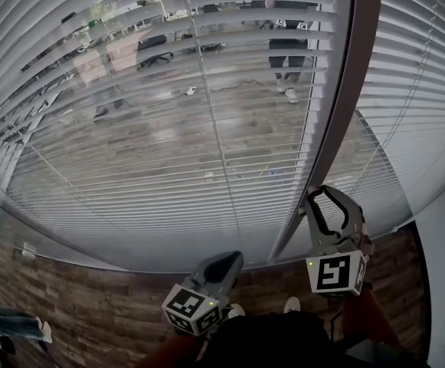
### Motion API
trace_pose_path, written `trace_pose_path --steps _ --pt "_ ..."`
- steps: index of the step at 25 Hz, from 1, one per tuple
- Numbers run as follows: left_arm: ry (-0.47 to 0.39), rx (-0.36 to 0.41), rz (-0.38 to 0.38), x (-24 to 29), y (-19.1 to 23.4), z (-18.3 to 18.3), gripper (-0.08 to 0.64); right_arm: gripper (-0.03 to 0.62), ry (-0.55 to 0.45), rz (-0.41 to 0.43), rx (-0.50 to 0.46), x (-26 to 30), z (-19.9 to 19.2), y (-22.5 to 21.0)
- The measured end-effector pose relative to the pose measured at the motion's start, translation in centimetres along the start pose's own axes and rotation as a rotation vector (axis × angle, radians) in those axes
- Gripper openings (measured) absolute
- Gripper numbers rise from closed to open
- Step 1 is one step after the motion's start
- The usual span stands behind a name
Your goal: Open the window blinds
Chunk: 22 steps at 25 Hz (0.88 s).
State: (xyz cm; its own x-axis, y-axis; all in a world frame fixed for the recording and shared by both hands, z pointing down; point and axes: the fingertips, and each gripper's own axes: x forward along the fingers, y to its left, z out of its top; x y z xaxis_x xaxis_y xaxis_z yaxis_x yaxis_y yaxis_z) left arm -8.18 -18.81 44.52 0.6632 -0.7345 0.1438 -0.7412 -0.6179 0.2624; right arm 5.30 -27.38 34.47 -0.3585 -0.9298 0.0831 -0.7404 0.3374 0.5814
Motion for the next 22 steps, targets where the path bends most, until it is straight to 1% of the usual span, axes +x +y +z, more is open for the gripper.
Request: trace_pose_path --steps 2,3,6,9,10,11,12,18,22 --pt "0.003 0.000 0.000 -0.1 0.0 0.0 0.002 0.170 -0.071 0.010 0.181 -0.3 0.9 -0.3" --pt "0.005 -0.001 0.000 -0.2 0.0 0.0 0.002 0.173 -0.087 0.018 0.255 -0.5 1.1 -0.6" --pt "0.010 -0.001 -0.001 -0.3 -0.2 0.0 0.002 0.173 -0.111 0.047 0.381 -0.8 0.8 -1.4" --pt "0.009 -0.001 -0.004 -0.2 -0.3 -0.1 0.002 0.173 -0.118 0.092 0.581 -0.6 0.2 -1.6" --pt "0.008 0.000 -0.005 -0.2 -0.3 -0.1 0.001 0.173 -0.114 0.106 0.633 -0.5 0.0 -1.5" --pt "0.008 0.001 -0.004 -0.2 -0.3 -0.1 0.001 0.172 -0.110 0.114 0.665 -0.4 -0.1 -1.4" --pt "0.007 0.002 -0.004 -0.2 -0.3 -0.1 0.002 0.173 -0.104 0.116 0.677 -0.3 -0.2 -1.3" --pt "0.009 0.000 -0.004 -0.3 -0.3 -0.1 0.002 0.170 -0.071 0.106 0.662 0.0 -0.9 -0.9" --pt "0.009 -0.003 -0.003 -0.2 -0.2 -0.2 0.001 0.166 -0.069 0.106 0.661 0.2 -1.0 -0.9"
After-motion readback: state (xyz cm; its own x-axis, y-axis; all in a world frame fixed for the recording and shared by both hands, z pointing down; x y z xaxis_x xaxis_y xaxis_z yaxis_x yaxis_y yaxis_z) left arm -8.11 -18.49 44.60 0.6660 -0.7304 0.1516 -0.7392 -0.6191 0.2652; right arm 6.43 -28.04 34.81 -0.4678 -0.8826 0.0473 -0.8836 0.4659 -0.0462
